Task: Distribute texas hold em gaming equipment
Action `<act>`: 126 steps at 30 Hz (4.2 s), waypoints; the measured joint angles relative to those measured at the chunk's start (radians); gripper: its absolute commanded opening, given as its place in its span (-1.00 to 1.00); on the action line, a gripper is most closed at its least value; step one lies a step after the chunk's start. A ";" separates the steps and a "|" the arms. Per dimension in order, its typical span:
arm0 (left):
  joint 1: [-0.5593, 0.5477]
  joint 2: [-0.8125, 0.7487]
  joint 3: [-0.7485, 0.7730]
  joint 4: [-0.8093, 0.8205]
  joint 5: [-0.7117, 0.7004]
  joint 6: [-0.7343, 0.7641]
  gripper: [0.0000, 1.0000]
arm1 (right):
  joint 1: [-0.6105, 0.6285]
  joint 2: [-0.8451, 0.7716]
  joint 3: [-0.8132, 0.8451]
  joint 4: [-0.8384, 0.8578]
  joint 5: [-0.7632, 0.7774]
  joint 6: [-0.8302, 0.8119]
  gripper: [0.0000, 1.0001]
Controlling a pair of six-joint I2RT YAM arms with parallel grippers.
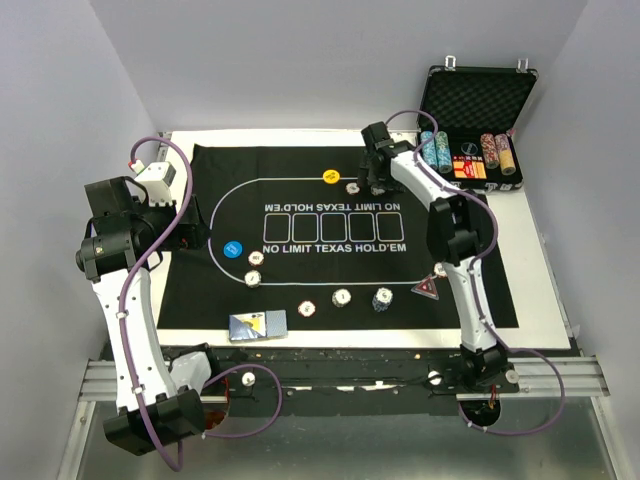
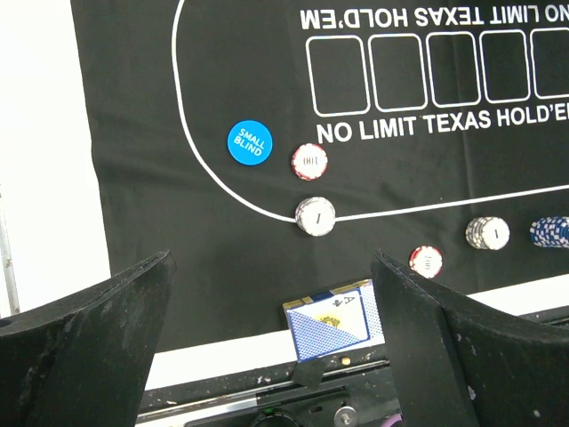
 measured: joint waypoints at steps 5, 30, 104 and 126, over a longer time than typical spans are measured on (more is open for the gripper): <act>0.000 -0.006 0.000 -0.001 0.000 0.000 0.97 | 0.037 -0.187 -0.190 -0.016 0.047 0.000 0.87; 0.001 -0.063 0.000 -0.016 0.000 -0.017 0.98 | 0.637 -0.719 -1.006 0.096 0.023 0.248 0.91; 0.001 -0.061 0.000 -0.016 0.000 -0.019 0.98 | 0.655 -0.700 -1.105 0.203 0.006 0.308 -0.16; 0.007 -0.061 0.000 -0.016 0.000 -0.018 0.98 | 0.396 -0.839 -1.057 0.079 0.057 0.228 -0.29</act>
